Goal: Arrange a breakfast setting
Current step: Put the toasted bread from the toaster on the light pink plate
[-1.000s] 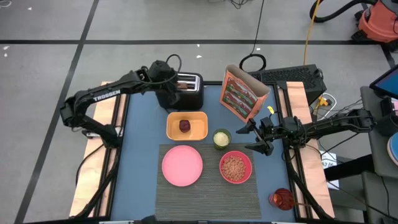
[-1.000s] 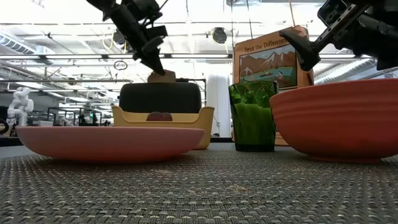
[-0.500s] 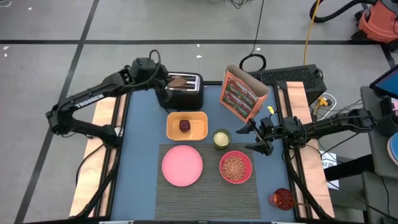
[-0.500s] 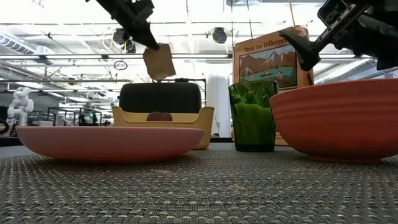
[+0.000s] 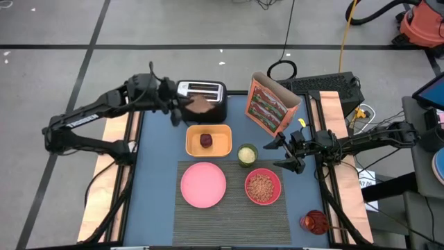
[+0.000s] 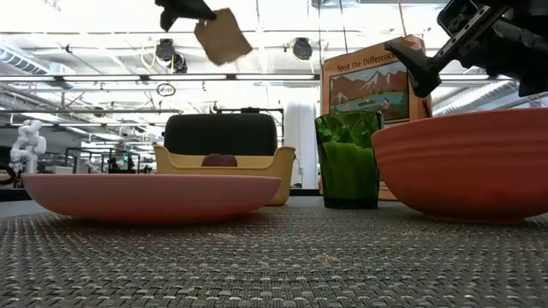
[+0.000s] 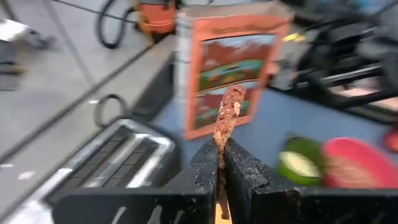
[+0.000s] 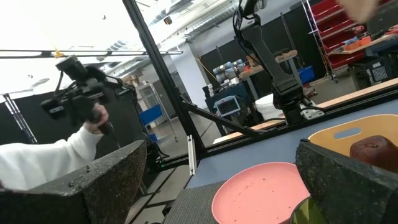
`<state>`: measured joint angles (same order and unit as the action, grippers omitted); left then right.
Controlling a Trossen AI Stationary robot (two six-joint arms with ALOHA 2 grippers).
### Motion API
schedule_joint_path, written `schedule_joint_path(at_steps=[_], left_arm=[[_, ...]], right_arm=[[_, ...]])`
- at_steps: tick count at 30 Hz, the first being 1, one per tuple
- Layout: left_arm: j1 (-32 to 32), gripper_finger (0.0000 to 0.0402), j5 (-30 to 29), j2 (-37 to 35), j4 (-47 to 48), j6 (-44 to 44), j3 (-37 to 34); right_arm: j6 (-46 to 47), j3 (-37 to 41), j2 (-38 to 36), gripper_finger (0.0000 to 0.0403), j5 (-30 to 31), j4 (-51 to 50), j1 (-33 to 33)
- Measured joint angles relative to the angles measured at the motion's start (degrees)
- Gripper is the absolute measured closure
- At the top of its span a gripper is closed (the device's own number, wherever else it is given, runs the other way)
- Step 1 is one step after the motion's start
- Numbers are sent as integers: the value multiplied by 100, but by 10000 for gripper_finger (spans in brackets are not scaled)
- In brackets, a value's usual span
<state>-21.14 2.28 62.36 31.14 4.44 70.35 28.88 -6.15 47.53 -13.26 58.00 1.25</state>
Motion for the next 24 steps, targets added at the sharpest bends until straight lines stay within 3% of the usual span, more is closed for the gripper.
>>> schedule_joint_path(at_steps=[17, 24], left_arm=[[2169, 387, 286, 82, 113, 1858, 5], [2952, 387, 266, 528, 227, 2698, 5]], right_arm=[[0, 0, 2, 3, -2, 0, 1], [0, 0, 0, 3, -4, -37, 0]])
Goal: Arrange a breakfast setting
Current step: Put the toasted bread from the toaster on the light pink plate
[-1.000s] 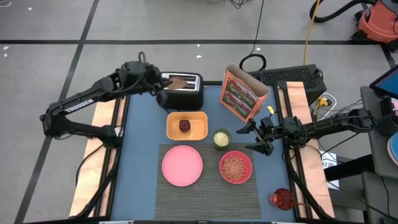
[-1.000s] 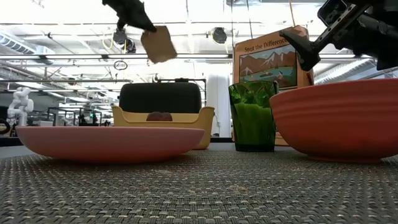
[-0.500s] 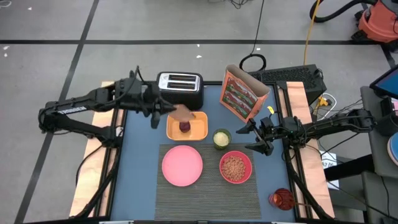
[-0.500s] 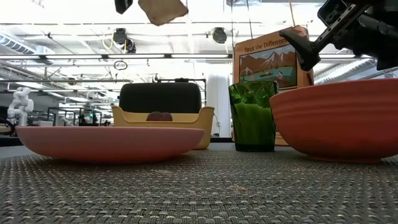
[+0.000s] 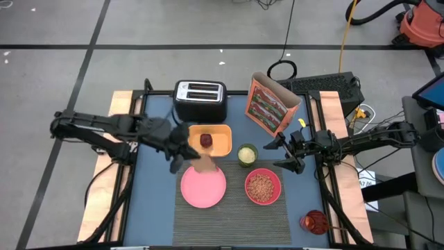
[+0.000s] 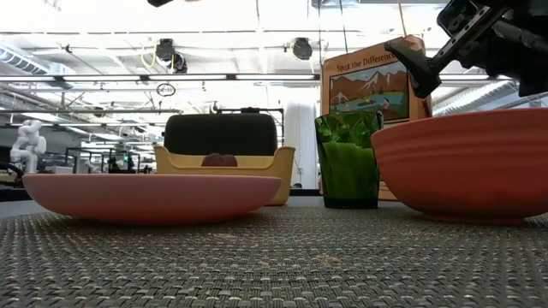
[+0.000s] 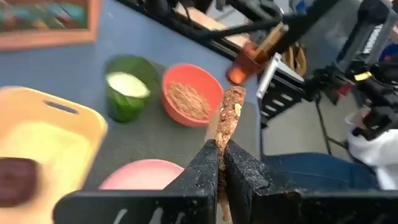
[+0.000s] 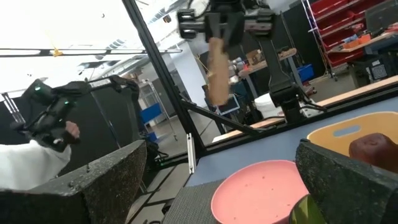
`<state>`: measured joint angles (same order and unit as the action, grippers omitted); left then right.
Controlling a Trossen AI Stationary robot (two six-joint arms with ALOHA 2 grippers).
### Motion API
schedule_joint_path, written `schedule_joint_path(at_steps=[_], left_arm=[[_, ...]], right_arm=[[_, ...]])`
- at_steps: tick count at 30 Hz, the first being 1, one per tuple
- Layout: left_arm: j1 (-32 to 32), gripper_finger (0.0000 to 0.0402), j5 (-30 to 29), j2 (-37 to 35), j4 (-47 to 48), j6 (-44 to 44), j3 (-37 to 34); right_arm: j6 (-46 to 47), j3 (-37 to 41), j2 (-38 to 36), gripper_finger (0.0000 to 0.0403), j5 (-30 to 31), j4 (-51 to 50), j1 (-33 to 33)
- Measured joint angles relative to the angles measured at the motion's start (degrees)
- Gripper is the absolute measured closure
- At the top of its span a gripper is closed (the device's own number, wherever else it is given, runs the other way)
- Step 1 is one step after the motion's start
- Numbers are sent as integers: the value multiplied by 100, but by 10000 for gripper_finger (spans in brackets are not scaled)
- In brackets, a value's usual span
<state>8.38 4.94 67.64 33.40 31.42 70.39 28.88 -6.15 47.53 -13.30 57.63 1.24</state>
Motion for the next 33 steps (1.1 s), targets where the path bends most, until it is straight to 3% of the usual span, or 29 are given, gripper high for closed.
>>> schedule_joint_path(at_steps=[6, 14, 33], left_arm=[[567, 387, 12, 627, 101, 647, -5], [971, 387, 273, 1378, 84, 845, -5], [883, 387, 598, 2505, 190, 445, -5]], right_arm=[[0, 2, 2, 3, 0, -42, 1], [0, 2, 0, 3, -2, -50, -1], [2, 2, 2, 3, -24, -68, 1]])
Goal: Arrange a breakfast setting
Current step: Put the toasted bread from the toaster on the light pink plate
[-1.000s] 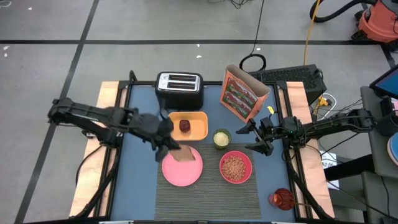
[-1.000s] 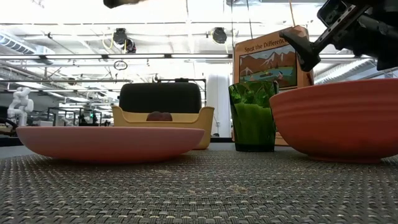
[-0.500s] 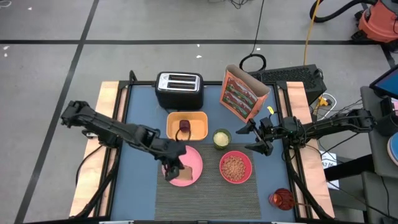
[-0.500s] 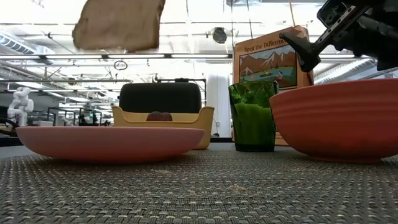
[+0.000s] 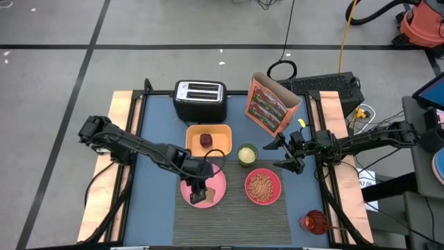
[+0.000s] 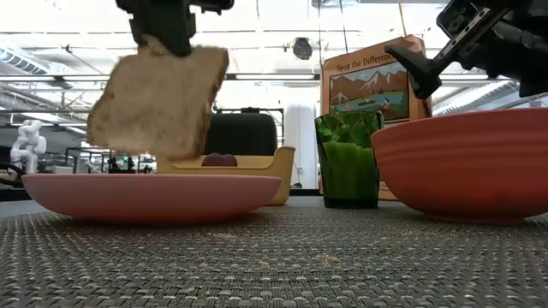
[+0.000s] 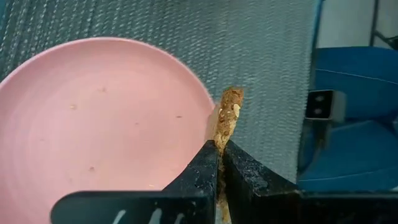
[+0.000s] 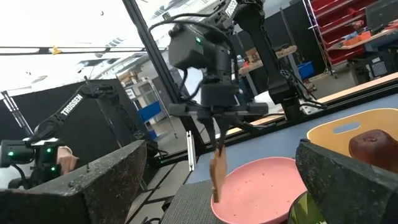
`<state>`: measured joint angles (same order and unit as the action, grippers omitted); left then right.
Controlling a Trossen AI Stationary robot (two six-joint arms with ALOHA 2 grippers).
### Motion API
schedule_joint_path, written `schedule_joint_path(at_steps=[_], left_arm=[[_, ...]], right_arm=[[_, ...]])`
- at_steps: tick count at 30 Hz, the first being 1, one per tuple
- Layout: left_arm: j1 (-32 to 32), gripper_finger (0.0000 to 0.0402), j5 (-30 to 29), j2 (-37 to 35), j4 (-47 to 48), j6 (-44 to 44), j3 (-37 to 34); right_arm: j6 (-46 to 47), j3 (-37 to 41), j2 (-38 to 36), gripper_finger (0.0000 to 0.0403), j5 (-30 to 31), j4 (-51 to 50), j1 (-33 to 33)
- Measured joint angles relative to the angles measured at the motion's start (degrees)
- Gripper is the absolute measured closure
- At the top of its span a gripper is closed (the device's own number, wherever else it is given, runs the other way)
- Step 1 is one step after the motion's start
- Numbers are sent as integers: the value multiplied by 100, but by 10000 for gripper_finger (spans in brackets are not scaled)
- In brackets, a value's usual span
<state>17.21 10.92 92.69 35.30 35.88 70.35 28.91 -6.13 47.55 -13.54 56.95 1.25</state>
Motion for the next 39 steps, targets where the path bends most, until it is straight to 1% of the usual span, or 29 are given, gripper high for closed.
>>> schedule_joint_path(at_steps=[3, 7, 9, 12, 14, 16, 18, 21, 27, 30, 36, 39], left_arm=[[-68, 387, -31, 60, 250, -101, 0], [-177, 387, -47, 178, 322, -169, -9], [-236, 387, -44, 256, 173, -210, 14], [-275, 387, -57, 351, 379, -280, -9], [-320, 387, -53, 417, 248, -309, 4], [-333, 387, -69, 421, 447, -340, -2], [-350, 387, -110, 465, 400, -456, 4], [-369, 387, -263, 498, 567, -580, -7], [-380, 386, -760, 487, 538, -593, 0], [-384, 374, -807, 484, 544, -592, 0], [-380, 327, -824, 484, 568, -577, 0], [-380, 308, -960, 484, 574, -572, 0]], right_arm=[[0, 0, 0, 3, 0, -2, -2], [0, 0, -2, 3, 0, -12, 0], [2, 0, 2, 3, -2, -25, -1], [4, 0, -4, 3, -2, -23, -1], [38, 0, 2, 3, -2, -21, -1], [39, 0, -4, 3, -2, -22, 0], [37, 0, 2, 3, -2, -26, 0], [37, 0, -2, 3, -2, -24, 0], [39, 0, 0, 3, -3, -28, -1], [37, 0, 0, 3, -3, -25, -1], [37, 0, 0, 3, -2, -24, -2], [37, 0, 0, 3, -4, -26, -1]])
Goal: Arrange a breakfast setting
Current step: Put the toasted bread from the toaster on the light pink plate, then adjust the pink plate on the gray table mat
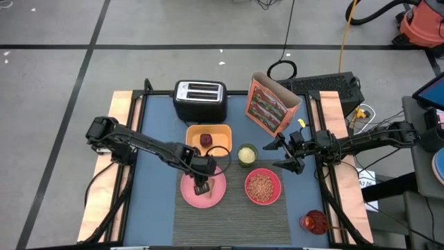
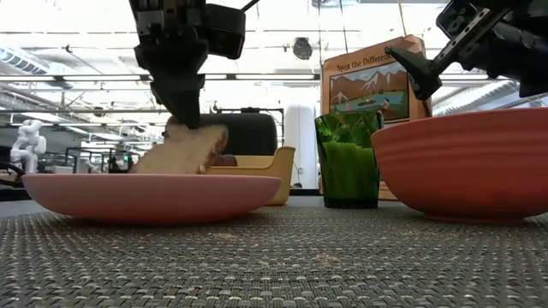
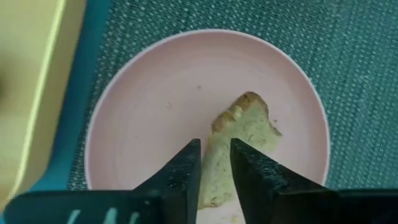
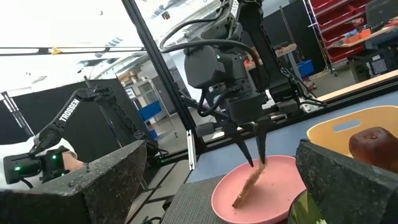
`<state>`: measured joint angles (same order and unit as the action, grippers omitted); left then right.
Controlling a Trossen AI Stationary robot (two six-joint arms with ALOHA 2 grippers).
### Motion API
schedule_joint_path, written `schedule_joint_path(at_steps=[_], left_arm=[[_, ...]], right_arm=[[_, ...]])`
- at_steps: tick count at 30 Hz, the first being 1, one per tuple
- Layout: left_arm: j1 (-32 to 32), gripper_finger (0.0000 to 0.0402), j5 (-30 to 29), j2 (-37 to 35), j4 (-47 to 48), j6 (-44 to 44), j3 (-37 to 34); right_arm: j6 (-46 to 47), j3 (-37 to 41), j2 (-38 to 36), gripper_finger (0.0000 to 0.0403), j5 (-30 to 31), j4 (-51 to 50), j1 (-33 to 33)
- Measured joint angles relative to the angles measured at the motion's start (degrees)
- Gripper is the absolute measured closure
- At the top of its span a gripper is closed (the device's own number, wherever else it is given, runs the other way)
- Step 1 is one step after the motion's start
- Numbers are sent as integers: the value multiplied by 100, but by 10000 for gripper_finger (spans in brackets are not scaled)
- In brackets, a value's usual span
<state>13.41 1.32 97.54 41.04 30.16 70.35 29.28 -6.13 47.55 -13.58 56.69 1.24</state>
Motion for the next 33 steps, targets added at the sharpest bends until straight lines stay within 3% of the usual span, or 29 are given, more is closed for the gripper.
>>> schedule_joint_path(at_steps=[15, 24, 27, 33], left_arm=[[49, 234, -61, 0, 36, 21, 0], [941, 234, 291, 0, -191, -113, 0], [1337, 234, 66, 0, -215, -140, 0], [1930, 234, -958, 0, -215, -153, 0]], right_arm=[[2, 0, 0, 3, 0, 0, 1], [2, 0, 0, 3, 2, 2, 0], [2, 0, 0, 3, 0, 2, 0], [2, 0, 0, 3, 0, 0, 2]])
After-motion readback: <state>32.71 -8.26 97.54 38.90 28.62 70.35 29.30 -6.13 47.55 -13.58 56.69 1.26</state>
